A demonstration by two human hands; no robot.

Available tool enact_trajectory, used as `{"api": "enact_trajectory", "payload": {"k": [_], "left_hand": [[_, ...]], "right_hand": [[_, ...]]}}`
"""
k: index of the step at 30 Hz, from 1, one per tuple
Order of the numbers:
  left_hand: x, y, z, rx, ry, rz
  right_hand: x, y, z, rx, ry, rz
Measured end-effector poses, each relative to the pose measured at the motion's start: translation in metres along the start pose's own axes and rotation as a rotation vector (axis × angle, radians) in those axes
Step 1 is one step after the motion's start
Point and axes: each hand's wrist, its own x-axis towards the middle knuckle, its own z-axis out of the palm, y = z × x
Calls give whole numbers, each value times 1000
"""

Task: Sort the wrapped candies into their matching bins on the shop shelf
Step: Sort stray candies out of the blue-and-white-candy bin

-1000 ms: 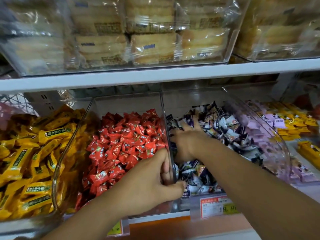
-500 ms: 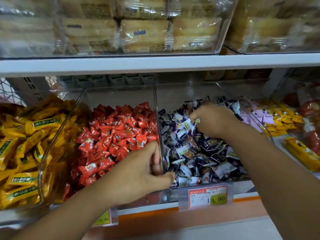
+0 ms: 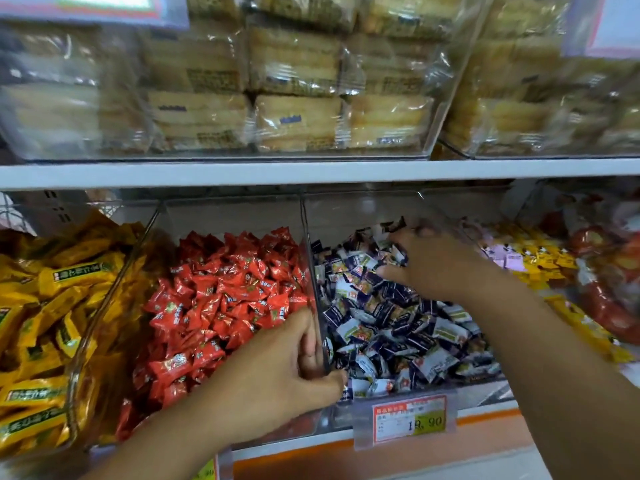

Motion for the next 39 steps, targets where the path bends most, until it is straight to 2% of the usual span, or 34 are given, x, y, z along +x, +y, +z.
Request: {"api": "enact_trajectory", "payload": {"k": [3, 6, 9, 11, 13, 15, 17, 18, 20, 22, 24, 25, 26, 28, 31, 33, 39], "left_hand": [[-1, 3, -1, 12, 8, 7], [-2, 3, -2, 2, -8, 10], [-1, -1, -4, -30, -29, 19], [-1, -3, -4, -29, -34, 17], [-1, -3, -4, -24, -28, 20], [-3, -2, -4, 5, 16, 43], [-5, 0, -5, 49, 166, 109], [-6, 1, -8, 50, 272, 156], [-5, 9, -17, 99, 460, 266], [4, 30, -30, 282, 517, 364], [24, 57, -38, 485, 389, 422], [38, 69, -38, 573, 264, 436], [55, 80, -34, 644, 117, 442], [95, 95, -20, 742, -165, 424], [145, 96, 7, 837, -450, 306], [165, 86, 22, 948, -557, 245], [177, 53, 5, 1044, -665, 242]], "right_hand": [[13, -21, 42, -97, -54, 1], [12, -45, 47, 119, -46, -156], [3, -50, 32, 263, -139, -278], [5, -37, 17, 296, -102, -251], [13, -16, 9, 272, -2, -94], [16, -7, 16, 246, -49, 50], [11, -13, 27, 249, -163, -3], [4, -16, 26, 299, -160, -47], [-16, -15, 13, 454, -21, -114], [-37, 1, -1, 488, 281, -129], [-58, 20, 2, 376, 635, -151], [-66, 30, 10, 322, 728, -121], [-70, 40, 20, 308, 742, -81], [-77, 53, 36, 384, 640, -19], [-80, 58, 51, 514, 577, -5], [-79, 58, 57, 546, 600, 10], [-75, 62, 63, 514, 639, 23]]}}
